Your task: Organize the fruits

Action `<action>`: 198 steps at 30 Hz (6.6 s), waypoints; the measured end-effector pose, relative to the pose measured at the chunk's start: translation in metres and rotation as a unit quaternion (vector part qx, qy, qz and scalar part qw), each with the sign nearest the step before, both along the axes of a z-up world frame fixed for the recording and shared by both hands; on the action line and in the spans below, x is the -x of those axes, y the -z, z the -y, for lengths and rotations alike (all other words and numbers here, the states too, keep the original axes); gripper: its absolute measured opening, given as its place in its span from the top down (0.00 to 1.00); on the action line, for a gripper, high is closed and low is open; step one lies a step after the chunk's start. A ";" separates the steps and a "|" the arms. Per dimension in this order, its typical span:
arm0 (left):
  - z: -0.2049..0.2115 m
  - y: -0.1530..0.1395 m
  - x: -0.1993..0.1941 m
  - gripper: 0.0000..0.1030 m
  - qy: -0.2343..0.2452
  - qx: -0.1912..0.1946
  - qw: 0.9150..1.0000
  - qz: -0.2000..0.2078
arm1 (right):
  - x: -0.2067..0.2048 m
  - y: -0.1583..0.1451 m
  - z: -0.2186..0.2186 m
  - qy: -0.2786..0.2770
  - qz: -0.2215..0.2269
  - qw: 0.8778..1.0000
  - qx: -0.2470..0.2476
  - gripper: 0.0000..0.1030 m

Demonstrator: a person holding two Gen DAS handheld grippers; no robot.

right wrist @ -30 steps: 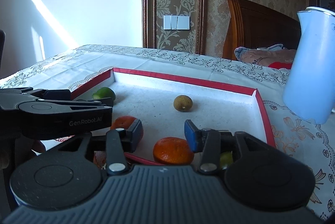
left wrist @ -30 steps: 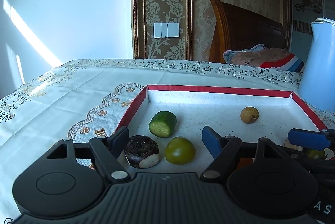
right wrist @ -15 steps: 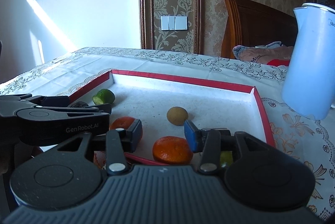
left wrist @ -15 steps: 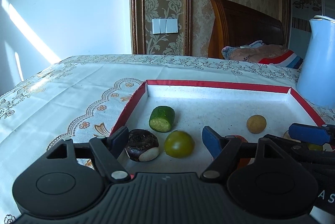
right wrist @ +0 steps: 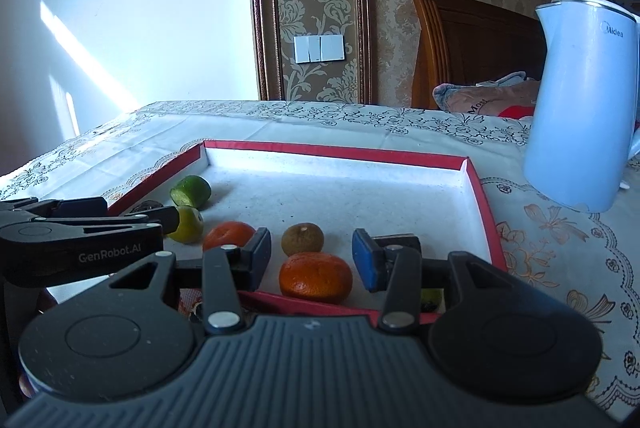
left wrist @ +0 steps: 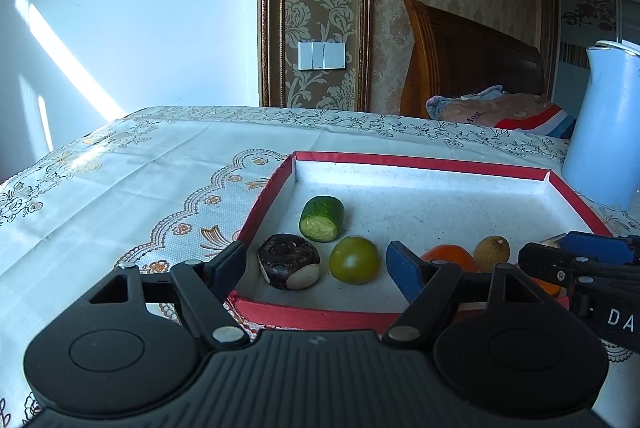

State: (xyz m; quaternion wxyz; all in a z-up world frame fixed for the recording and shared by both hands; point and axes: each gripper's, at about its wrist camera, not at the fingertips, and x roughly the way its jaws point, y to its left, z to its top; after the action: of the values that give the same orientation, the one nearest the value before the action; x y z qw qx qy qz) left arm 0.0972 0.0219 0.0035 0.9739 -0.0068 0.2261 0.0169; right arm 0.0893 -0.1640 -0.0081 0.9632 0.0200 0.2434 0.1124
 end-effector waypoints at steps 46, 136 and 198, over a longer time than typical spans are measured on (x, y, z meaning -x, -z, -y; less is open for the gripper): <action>-0.016 0.010 0.037 0.25 0.025 0.033 0.999 -0.029 | 0.024 0.023 -0.001 -0.010 -0.076 0.997 0.021 0.72; 0.051 0.017 0.039 0.01 0.099 -0.014 0.993 -0.060 | 0.045 0.025 0.045 0.043 -0.078 0.995 -0.034 0.72; 0.020 0.003 0.048 0.01 0.036 0.004 0.999 -0.001 | 0.044 -0.010 0.009 0.022 -0.002 1.000 0.012 0.72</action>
State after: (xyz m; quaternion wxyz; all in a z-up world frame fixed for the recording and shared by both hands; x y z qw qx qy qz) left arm 0.0495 0.0022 0.0010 0.9735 -0.0029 0.2276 -0.0195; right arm 0.0448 -0.1730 0.0020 0.9651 0.0136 0.2462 0.0878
